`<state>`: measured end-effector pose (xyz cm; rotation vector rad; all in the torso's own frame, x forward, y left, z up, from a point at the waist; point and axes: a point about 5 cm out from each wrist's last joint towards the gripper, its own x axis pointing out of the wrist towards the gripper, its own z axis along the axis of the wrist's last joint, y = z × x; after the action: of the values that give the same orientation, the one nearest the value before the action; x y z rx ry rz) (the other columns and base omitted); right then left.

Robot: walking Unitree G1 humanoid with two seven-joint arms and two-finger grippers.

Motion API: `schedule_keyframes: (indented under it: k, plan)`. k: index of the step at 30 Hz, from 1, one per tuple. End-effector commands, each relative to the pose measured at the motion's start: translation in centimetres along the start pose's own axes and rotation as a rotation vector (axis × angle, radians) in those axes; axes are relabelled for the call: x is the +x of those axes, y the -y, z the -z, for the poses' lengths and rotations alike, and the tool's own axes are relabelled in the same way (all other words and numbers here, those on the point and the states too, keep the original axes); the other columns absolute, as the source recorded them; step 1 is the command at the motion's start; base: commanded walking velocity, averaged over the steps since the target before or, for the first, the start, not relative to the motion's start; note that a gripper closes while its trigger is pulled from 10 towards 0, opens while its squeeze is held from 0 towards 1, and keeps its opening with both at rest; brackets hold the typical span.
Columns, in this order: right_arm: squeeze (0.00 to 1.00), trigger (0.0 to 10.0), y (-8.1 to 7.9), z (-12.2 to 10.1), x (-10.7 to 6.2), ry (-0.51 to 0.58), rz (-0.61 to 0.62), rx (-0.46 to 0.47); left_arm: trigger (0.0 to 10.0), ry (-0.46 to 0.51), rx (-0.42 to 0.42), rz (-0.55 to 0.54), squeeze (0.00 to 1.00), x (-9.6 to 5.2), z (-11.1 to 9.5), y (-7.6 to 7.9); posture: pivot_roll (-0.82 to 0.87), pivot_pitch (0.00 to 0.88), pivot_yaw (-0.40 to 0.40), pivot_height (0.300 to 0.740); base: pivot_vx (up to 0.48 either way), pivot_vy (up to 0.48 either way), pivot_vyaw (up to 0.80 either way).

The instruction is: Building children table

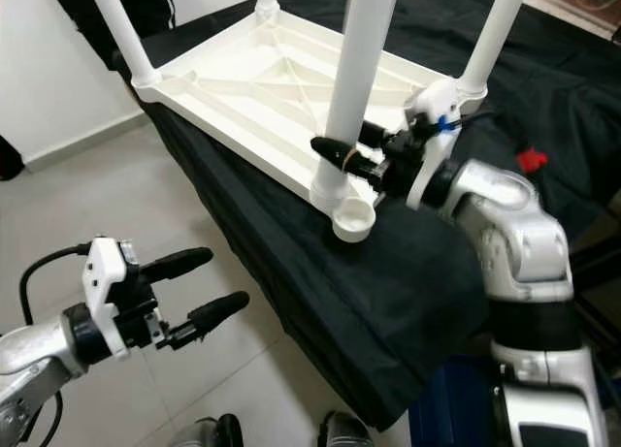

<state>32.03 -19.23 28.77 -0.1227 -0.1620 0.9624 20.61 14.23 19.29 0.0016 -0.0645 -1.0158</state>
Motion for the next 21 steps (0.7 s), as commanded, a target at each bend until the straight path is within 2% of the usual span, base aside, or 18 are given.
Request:
schedule_keyframes:
  k: [1, 9, 12, 15, 21]
  plan:
    - [0.00, 10.0, 0.2, 0.1, 0.1, -0.002, -0.052, -0.002, 10.0, -0.011, 0.003, 0.011, 0.00, -0.4, -0.3, 0.3, 0.00, 0.268, 0.013, 0.740, 0.000, 0.000, 0.00]
    - [0.00, 10.0, 0.7, 0.0, -0.5, -0.062, -0.163, -0.017, 10.0, 0.010, 0.005, 0.011, 0.00, -0.4, -0.9, 0.8, 0.02, 0.286, 0.022, 0.740, 0.000, 0.000, 0.00]
    - [0.00, 10.0, 1.9, -0.2, -1.6, -0.111, -0.200, -0.041, 10.0, -0.026, 0.031, -0.039, 0.00, -2.0, -1.0, -0.5, 0.03, 0.289, 0.026, 0.740, 0.000, 0.000, 0.00]
    - [0.00, 10.0, 2.8, -0.6, -2.0, -0.113, -0.196, -0.059, 10.0, -0.066, 0.058, -0.099, 0.00, -3.6, -0.8, -1.9, 0.03, 0.290, 0.026, 0.740, 0.000, 0.000, 0.00]
    - [0.00, 10.0, 3.2, -1.0, -2.3, -0.110, -0.198, -0.077, 10.0, -0.072, 0.086, -0.139, 0.00, -4.5, -1.3, -2.6, 0.03, 0.290, 0.025, 0.740, 0.000, 0.000, 0.00]
